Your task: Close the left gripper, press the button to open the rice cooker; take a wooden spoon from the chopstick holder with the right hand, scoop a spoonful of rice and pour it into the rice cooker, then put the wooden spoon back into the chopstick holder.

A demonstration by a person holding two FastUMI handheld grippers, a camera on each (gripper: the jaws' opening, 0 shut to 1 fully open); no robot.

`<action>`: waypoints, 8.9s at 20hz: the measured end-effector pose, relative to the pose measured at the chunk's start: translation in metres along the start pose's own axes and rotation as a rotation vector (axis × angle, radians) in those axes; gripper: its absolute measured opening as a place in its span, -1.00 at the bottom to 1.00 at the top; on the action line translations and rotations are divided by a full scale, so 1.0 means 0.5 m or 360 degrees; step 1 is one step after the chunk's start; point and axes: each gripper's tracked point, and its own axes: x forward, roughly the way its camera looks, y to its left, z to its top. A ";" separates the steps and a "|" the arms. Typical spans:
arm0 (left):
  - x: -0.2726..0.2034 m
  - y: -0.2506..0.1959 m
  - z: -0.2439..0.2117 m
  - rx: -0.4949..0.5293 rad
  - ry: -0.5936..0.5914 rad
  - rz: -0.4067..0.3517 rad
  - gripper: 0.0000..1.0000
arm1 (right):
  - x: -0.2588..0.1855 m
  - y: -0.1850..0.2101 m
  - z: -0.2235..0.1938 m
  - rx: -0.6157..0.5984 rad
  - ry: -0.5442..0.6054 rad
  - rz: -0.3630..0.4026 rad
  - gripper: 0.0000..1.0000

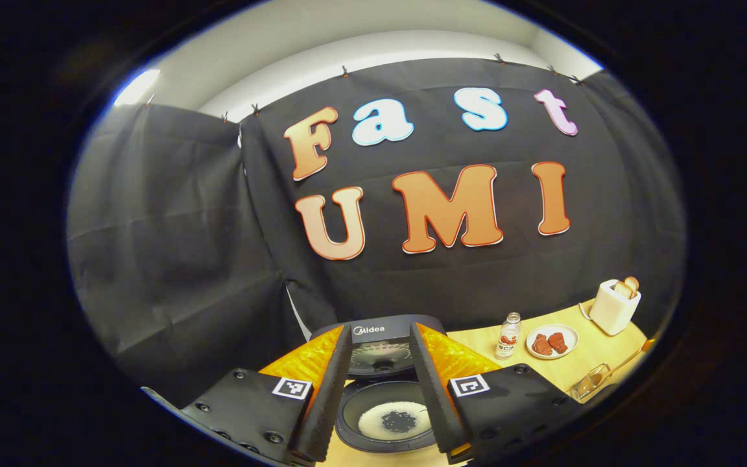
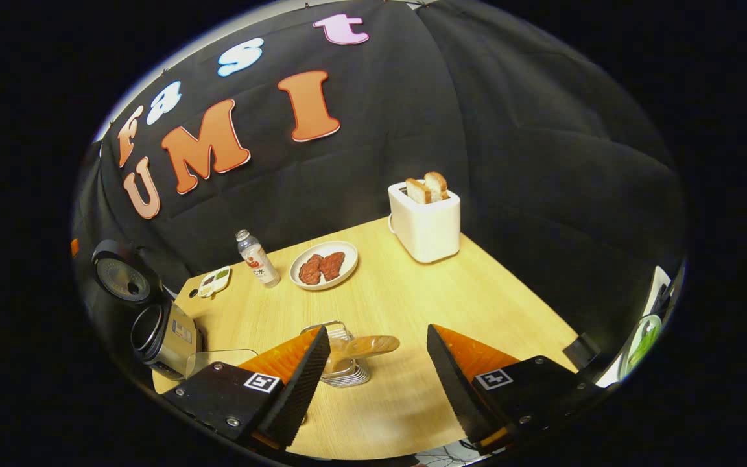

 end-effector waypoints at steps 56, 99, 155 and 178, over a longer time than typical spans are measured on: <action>-0.090 0.259 -0.052 -0.0119 0.0019 0.0240 0.82 | -0.011 0.397 -0.039 -0.0538 0.0048 0.0505 -0.80; -0.017 0.361 -0.176 -0.0046 0.0157 0.0233 0.96 | 0.032 0.495 -0.248 0.0245 0.0204 0.0486 -0.86; -0.082 0.408 -0.131 -0.0143 0.0017 0.0420 0.96 | -0.010 0.712 0.101 0.1707 0.0574 0.1499 -0.87; -0.161 0.595 -0.227 -0.0187 0.0114 0.0740 0.97 | 0.065 0.996 -0.024 0.0518 0.0452 0.1275 -0.87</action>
